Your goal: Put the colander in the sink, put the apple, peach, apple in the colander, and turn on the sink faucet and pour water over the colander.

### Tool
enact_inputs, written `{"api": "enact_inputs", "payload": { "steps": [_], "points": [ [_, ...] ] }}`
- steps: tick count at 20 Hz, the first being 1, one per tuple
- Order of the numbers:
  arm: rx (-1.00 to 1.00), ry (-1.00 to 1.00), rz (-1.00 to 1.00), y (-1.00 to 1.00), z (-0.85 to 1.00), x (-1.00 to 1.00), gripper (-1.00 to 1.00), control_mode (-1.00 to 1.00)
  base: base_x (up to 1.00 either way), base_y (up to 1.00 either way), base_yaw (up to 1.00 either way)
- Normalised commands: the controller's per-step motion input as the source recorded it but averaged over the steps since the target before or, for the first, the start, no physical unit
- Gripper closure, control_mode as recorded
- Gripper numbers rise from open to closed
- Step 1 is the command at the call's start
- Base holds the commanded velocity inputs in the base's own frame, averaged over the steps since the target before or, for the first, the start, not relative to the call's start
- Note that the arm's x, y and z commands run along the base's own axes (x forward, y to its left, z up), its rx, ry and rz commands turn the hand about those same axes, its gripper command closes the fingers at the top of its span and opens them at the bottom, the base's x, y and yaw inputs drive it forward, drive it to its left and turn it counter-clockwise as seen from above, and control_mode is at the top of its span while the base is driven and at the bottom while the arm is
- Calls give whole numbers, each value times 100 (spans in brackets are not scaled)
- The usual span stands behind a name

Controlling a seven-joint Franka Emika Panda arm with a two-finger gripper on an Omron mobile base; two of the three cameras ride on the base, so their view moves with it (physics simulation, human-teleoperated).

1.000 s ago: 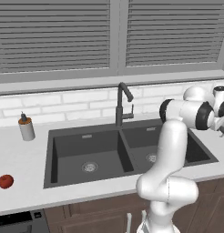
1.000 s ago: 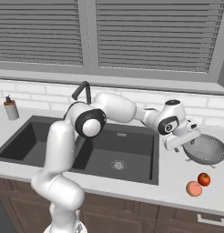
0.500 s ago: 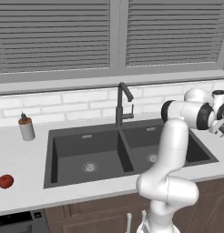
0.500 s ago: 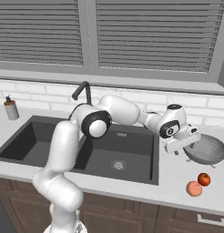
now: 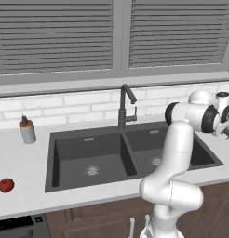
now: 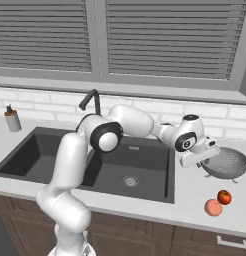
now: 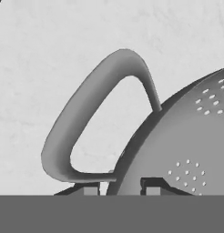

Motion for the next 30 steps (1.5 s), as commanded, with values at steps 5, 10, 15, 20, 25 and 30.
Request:
{"api": "enact_inputs", "payload": {
  "steps": [5, 10, 15, 20, 25, 30],
  "points": [
    [2, -12, 0, 2, 10, -27, 100, -100, 0, 0, 0],
    [3, -13, 0, 21, 47, -39, 100, -100, 0, 0, 0],
    [0, -9, 8, 39, 58, -52, 100, -100, 0, 0, 0],
    [0, -3, 17, 50, 49, -60, 100, -100, 0, 0, 0],
    [0, 0, 28, 62, 49, -52, 100, -100, 0, 0, 0],
    [0, 0, 36, 68, 43, -50, 100, -100, 0, 0, 0]
  ]
}}
